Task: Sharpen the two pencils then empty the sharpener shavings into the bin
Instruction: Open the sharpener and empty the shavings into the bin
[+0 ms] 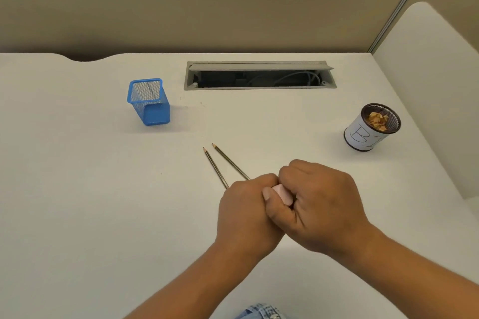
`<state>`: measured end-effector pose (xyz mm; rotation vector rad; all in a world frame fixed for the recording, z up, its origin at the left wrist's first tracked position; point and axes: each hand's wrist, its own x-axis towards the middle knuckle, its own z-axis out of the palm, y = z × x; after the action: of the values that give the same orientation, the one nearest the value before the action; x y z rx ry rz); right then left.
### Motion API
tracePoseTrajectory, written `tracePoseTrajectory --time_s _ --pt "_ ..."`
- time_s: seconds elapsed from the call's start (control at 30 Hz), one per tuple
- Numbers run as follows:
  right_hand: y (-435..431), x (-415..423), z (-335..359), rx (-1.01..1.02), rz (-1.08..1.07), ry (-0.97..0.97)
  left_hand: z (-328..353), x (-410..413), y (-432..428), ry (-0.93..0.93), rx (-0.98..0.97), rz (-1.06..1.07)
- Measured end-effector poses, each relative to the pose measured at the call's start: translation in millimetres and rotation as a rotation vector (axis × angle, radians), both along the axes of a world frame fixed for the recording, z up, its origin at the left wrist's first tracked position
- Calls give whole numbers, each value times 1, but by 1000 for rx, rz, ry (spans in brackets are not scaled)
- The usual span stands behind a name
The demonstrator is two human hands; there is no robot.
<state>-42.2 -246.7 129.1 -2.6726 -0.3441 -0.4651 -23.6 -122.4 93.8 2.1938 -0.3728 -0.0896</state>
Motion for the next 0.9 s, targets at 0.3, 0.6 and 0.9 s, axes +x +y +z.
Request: tracePoseTrajectory --time_s 0.3,0.6,0.9 --pt "-52 18 1 -54 229 -198 12 12 -38 89 79 -255" --pt "-71 14 2 -22 113 -178 9 13 -64 100 83 -162" --pt "-80 8 13 432 -36 245 12 25 -69 92 -63 -46"
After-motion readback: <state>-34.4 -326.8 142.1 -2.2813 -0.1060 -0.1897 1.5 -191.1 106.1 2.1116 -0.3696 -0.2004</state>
